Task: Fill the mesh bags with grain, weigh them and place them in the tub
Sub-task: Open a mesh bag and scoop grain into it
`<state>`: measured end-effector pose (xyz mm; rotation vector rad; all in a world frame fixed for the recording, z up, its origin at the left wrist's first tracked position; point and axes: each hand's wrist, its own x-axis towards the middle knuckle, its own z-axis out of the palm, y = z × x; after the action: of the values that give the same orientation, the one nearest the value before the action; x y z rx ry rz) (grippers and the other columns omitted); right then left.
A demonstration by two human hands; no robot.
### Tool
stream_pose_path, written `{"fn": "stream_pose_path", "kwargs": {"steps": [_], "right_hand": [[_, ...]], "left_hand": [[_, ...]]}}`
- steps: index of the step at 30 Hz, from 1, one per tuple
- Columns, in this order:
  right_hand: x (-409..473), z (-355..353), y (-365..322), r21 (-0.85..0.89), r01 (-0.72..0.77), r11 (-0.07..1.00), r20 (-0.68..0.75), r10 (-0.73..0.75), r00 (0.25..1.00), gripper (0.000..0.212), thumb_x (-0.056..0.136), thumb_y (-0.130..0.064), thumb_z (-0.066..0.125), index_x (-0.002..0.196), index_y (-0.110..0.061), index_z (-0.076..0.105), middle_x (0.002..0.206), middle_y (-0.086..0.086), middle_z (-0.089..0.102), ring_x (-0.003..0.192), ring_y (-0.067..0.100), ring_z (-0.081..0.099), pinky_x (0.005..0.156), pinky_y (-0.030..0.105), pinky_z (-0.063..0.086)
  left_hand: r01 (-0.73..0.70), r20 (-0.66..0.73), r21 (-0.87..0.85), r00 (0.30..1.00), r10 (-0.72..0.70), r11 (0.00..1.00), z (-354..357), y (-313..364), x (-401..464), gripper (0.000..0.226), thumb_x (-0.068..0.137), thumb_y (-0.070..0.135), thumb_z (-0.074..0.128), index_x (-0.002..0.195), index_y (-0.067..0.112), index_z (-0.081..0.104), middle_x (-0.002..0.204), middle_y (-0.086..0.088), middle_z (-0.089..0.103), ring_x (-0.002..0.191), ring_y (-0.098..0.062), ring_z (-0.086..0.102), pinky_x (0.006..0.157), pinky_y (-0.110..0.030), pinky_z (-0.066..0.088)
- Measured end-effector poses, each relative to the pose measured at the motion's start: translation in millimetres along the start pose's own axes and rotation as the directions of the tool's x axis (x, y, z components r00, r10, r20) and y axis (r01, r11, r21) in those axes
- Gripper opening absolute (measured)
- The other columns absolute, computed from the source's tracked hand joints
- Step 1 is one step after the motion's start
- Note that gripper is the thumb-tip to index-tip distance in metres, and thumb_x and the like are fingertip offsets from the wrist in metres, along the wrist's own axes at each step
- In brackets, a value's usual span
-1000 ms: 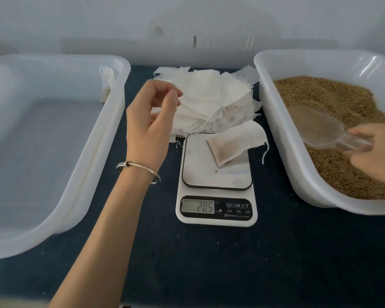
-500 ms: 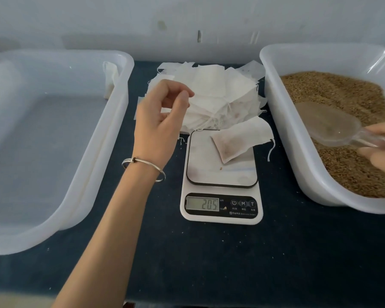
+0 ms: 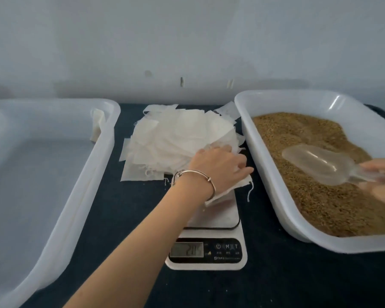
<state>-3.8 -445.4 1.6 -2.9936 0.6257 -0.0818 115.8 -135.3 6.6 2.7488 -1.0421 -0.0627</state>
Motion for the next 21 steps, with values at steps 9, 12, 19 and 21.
{"fn": "stream_pose_path", "kwargs": {"steps": [9, 12, 19, 21], "right_hand": [[-24, -48, -84, 0.151, -0.025, 0.988, 0.215, -0.008, 0.976, 0.034, 0.087, -0.027, 0.063, 0.078, -0.056, 0.048, 0.073, -0.013, 0.066, 0.059, 0.009, 0.063, 0.057, 0.027, 0.051], [-32, -53, -78, 0.323, -0.030, 0.946, 0.204, -0.038, 0.978, 0.033, 0.086, -0.025, 0.066, 0.091, -0.055, 0.052, 0.082, -0.014, 0.068, 0.076, 0.015, 0.066, 0.058, 0.025, 0.046], [-52, -89, -85, 0.560, 0.026, 0.828, 0.142, -0.128, 0.982, 0.047, 0.068, -0.036, 0.075, 0.090, -0.073, 0.055, 0.086, -0.044, 0.062, 0.089, -0.006, 0.060, 0.093, 0.036, 0.049], [-54, -97, -90, 0.572, 0.077, 0.816, 0.136, -0.186, 0.973, 0.051, 0.057, -0.059, 0.071, 0.100, -0.074, 0.048, 0.090, -0.046, 0.060, 0.085, -0.014, 0.062, 0.098, 0.038, 0.046]], "left_hand": [[0.100, -0.219, -0.246, 0.963, -0.155, 0.964, -18, -9, -18, 0.036, 0.089, 0.028, 0.048, 0.059, 0.012, 0.036, 0.057, -0.004, 0.042, 0.060, -0.027, 0.042, 0.056, -0.033, 0.035], [0.145, -0.230, -0.392, 0.941, -0.249, 0.908, -29, -17, -30, 0.040, 0.084, 0.023, 0.053, 0.052, 0.006, 0.035, 0.051, -0.008, 0.033, 0.053, -0.020, 0.030, 0.052, -0.032, 0.029], [0.238, -0.105, -0.514, 0.936, -0.336, 0.824, -35, -35, -44, 0.019, 0.076, 0.015, 0.064, 0.059, 0.007, 0.061, 0.051, -0.007, 0.062, 0.037, -0.002, 0.055, 0.042, -0.009, 0.035], [0.234, -0.033, -0.526, 0.955, -0.295, 0.818, -35, -37, -48, 0.012, 0.076, 0.011, 0.065, 0.067, 0.016, 0.059, 0.063, -0.002, 0.068, 0.049, -0.004, 0.064, 0.049, -0.014, 0.045]]}}
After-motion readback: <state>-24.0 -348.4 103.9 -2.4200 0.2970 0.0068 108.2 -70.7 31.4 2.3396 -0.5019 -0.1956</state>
